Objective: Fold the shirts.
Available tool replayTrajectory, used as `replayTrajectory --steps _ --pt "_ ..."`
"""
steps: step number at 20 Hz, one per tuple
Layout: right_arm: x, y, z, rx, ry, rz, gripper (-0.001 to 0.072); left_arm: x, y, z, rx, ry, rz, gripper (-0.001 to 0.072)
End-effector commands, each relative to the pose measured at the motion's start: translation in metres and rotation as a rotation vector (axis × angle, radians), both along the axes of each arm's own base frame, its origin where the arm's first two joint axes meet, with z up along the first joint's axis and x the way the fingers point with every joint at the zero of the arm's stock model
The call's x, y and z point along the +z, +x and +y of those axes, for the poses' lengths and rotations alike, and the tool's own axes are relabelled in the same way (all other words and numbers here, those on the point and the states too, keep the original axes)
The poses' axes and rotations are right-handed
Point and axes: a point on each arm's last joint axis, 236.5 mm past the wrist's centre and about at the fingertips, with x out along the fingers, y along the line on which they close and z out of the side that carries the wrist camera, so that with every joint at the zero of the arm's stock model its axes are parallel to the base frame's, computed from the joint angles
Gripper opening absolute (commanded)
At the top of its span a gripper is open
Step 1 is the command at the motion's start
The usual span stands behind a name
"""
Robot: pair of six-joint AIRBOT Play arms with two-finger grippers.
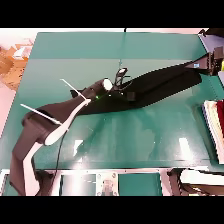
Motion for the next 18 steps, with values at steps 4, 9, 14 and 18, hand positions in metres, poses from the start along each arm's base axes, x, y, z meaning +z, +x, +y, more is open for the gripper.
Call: replayTrajectory --steps 4,9,14,18 --pt "0.018 -0.015 0.025 0.038 0.01 -0.015 0.0017 -0.021 -0.026 -0.014 -0.104 0.023 0.124 0.0021" --pt "-0.001 -0.009 0.033 0.006 0.046 0.043 0.0017 0.02 -0.017 0.071 -0.211 0.204 0.104 0.0021" --pt "0.001 0.01 0.091 0.02 0.064 0.012 0.0017 0.094 0.021 0.218 -0.132 0.494 0.043 0.0021" --pt "-0.007 0.022 0.182 0.047 0.065 -0.005 0.0017 0.146 0.04 0.285 -0.014 0.495 -0.005 0.0022"
